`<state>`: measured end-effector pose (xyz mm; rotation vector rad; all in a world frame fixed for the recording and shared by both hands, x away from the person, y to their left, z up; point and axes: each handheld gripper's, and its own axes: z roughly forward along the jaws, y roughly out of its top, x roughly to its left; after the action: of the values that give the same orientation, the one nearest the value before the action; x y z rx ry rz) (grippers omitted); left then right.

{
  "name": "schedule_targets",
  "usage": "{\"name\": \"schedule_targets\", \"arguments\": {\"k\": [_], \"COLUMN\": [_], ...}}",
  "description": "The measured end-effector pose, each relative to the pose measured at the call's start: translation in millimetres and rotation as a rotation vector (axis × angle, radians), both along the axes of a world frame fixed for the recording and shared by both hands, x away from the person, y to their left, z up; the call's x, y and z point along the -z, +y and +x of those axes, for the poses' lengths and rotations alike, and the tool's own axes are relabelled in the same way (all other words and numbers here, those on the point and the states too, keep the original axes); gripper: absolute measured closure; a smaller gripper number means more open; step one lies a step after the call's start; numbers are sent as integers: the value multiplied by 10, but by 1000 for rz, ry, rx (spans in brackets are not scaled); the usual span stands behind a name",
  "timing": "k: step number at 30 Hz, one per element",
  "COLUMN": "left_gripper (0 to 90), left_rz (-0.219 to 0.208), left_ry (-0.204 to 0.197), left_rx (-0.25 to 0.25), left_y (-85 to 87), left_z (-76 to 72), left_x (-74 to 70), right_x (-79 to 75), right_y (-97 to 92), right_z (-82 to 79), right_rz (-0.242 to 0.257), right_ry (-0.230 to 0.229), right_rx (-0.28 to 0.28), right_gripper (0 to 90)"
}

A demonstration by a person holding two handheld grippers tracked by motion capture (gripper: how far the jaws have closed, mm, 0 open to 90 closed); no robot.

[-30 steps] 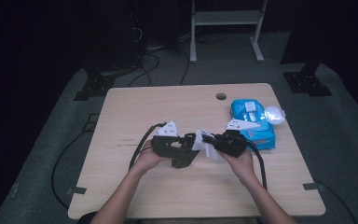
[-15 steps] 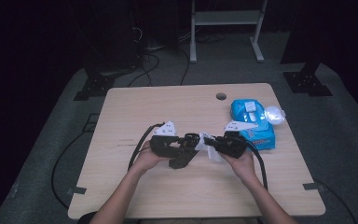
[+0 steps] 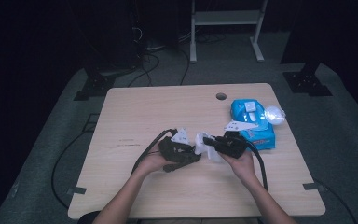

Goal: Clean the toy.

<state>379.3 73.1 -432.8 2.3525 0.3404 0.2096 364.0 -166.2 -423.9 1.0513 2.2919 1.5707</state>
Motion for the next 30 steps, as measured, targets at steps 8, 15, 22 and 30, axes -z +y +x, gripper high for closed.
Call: {"name": "schedule_targets", "arguments": {"k": [8, 15, 22, 30], "left_gripper": [550, 520, 473, 445], "left_rz": [-80, -190, -268, -246], "left_ry": [79, 106, 190, 211], "left_rx": [2, -32, -89, -98], "left_y": [105, 394, 654, 637], "left_z": [31, 30, 80, 74], "left_x": [-17, -131, -96, -44], "right_x": [71, 38, 12, 72], "right_y": [88, 161, 289, 354], "right_z": [14, 12, 4, 22], "right_rz": [-15, -12, -59, -92], "right_ry": [24, 23, 17, 33], "right_rx": [-22, -51, -95, -114], "right_gripper": [817, 817, 817, 817]}}
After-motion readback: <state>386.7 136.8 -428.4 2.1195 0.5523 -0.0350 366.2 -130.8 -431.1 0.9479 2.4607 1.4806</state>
